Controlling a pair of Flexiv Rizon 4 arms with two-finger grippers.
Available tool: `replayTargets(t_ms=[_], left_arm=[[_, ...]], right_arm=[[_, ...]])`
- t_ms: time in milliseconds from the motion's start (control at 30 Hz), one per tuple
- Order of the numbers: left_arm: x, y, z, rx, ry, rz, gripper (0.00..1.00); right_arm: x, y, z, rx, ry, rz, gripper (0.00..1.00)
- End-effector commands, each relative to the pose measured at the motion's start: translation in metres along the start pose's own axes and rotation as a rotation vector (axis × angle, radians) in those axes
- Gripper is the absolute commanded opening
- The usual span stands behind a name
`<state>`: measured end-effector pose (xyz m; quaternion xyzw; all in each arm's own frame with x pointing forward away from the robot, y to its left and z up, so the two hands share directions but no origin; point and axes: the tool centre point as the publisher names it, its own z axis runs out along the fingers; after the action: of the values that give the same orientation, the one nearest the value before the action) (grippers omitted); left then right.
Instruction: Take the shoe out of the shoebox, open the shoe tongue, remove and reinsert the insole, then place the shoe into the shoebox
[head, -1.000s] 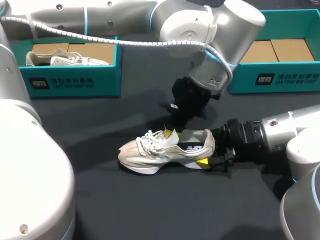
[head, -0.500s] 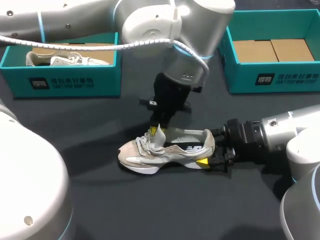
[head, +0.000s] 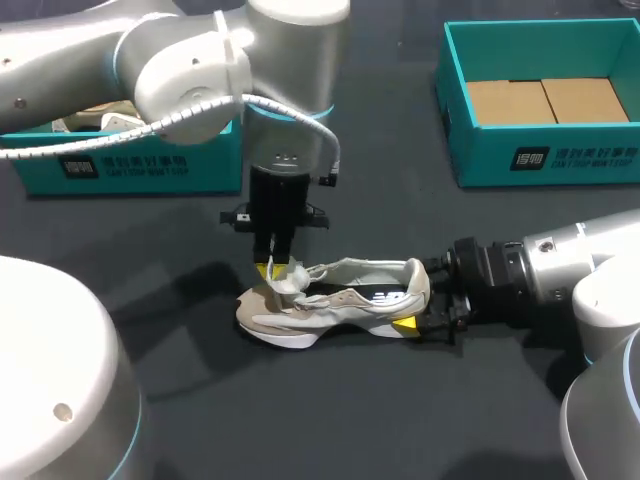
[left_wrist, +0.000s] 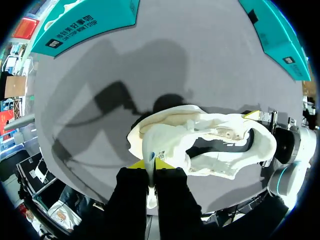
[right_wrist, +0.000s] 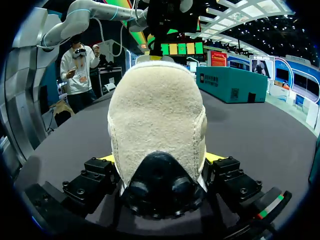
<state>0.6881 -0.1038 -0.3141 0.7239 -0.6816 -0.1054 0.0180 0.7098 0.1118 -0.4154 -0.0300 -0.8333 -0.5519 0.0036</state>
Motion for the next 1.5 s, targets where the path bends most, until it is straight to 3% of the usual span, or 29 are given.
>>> replayTargets(t_ms=[33, 400, 533, 700, 767, 1000, 1333, 1500], left_arm=[[-0.003, 0.000, 0.014, -0.005, 0.102, 0.002, 0.00], [-0.017, -0.006, 0.027, -0.005, -0.006, -0.021, 0.00], [-0.024, -0.007, 0.027, 0.018, -0.054, -0.033, 0.15], [-0.030, -0.008, 0.030, 0.031, -0.107, -0.036, 0.25], [-0.031, -0.008, 0.032, 0.033, -0.125, -0.036, 0.35], [-0.035, -0.012, 0.041, 0.032, -0.176, -0.035, 0.44], [-0.033, -0.018, 0.051, 0.024, -0.235, -0.042, 0.44], [-0.036, -0.015, 0.039, 0.063, -0.227, -0.044, 0.47]], right_arm=[[0.000, 0.000, 0.003, 0.003, -0.001, 0.000, 0.00], [0.000, 0.000, 0.003, 0.003, -0.001, 0.000, 0.00], [0.000, 0.000, 0.003, 0.003, -0.001, 0.000, 0.00], [0.000, 0.000, 0.003, 0.003, -0.001, 0.000, 0.00], [0.000, 0.000, 0.003, 0.003, -0.001, 0.000, 0.00], [0.000, 0.000, 0.003, 0.003, -0.001, 0.000, 0.00], [0.000, 0.000, 0.003, 0.003, -0.001, 0.000, 0.00], [0.000, 0.000, 0.003, 0.003, -0.001, 0.000, 0.00]])
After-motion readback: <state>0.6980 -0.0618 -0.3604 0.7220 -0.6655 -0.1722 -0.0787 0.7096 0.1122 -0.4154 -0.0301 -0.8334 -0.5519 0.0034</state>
